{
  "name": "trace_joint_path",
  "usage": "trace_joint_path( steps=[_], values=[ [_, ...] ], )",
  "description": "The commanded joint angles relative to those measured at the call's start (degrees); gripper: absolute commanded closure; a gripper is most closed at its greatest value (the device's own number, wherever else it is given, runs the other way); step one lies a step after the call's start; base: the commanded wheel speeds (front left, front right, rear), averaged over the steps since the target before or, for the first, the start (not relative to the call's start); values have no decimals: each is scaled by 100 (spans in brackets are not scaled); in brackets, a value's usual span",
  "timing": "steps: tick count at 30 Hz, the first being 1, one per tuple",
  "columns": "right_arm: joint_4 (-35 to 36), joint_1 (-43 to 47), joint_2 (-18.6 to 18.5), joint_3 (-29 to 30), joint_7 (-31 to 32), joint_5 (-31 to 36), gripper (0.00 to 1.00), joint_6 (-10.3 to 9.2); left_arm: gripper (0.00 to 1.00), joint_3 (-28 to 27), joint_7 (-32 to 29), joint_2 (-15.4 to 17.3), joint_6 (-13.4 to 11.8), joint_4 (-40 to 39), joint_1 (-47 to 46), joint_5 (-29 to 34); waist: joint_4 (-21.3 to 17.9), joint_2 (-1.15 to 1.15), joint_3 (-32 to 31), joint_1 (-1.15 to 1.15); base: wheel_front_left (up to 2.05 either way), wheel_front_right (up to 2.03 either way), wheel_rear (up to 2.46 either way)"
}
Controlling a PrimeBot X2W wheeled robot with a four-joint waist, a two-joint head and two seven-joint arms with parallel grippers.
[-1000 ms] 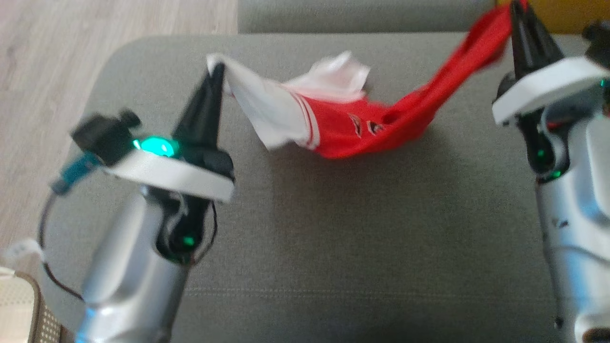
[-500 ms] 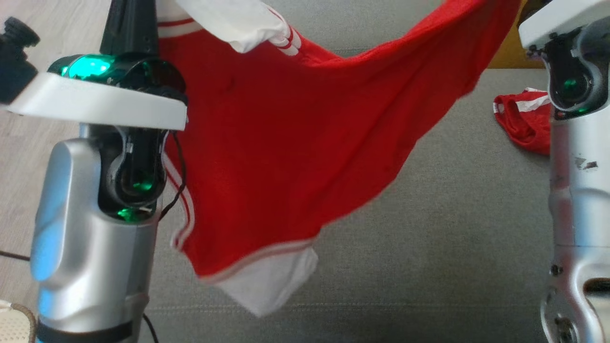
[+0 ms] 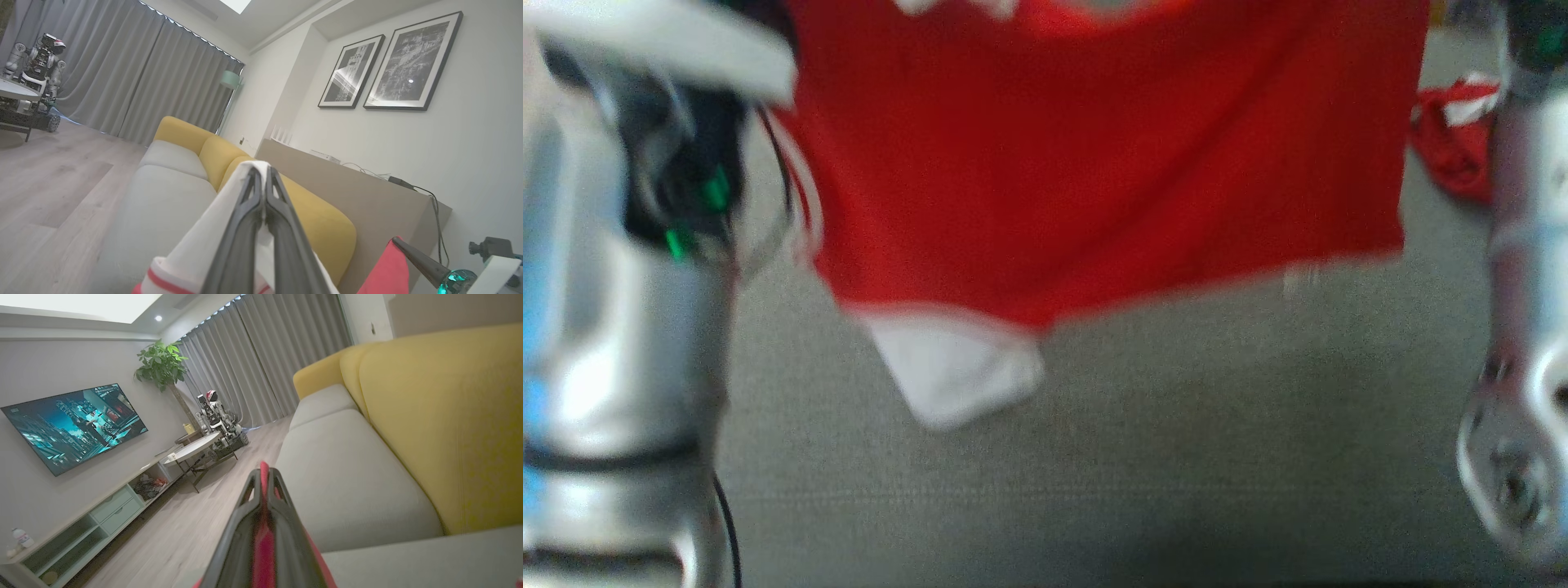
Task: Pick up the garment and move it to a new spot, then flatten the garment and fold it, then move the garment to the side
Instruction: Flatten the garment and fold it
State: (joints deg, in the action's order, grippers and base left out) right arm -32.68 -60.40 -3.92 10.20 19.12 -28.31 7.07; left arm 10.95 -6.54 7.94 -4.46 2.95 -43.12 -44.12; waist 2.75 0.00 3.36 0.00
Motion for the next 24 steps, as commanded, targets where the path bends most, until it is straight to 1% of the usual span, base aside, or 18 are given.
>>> trace_joint_path(
  steps=[1,3,5,7,10,12,14,15,17,20,24],
  values=[
    [134,-861,102,-168,-91,153,100,42,100,-256,-9,224,62,4,-852,1,62,0,787,0,0,0,0],
    [-58,-1570,103,-279,-388,444,100,42,100,-279,65,211,150,423,-1618,37,136,0,1301,0,0,0,0],
    [-324,-2255,103,-213,-853,719,100,42,100,-324,347,179,205,873,-2410,173,240,0,1758,0,0,0,0],
    [-570,-2898,103,-226,-1360,878,100,42,100,-445,780,55,237,1259,-3134,228,359,0,2144,0,0,0,0],
    [-793,-3638,103,-408,-2304,1015,100,42,100,-646,1728,-73,293,1669,-3958,401,540,0,2529,0,0,0,0],
    [-979,-3894,56,-556,-2871,1107,100,42,100,-685,2001,-147,410,1879,-4265,492,626,0,2711,0,0,0,0],
    [-1254,-3965,10,-586,-3149,1057,100,42,100,-664,2090,-234,570,2111,-4399,531,707,0,2836,0,0,0,0],
    [-1497,-3894,-49,-645,-3267,986,100,42,100,-566,2119,-315,751,2343,-4389,528,772,0,2949,0,0,0,0],
    [-1667,-3724,-129,-659,-3340,877,100,42,100,-466,2132,-372,895,2561,-4275,486,831,0,3045,0,0,0,0],
    [-1823,-3280,-245,-679,-3391,673,100,42,100,-348,2145,-423,1037,2846,-3931,423,894,0,3118,0,0,0,0],
    [-1917,-2698,-361,-776,-3406,466,100,42,100,-194,2150,-454,1127,3056,-3432,398,947,0,3087,0,0,0,0]
  ],
)
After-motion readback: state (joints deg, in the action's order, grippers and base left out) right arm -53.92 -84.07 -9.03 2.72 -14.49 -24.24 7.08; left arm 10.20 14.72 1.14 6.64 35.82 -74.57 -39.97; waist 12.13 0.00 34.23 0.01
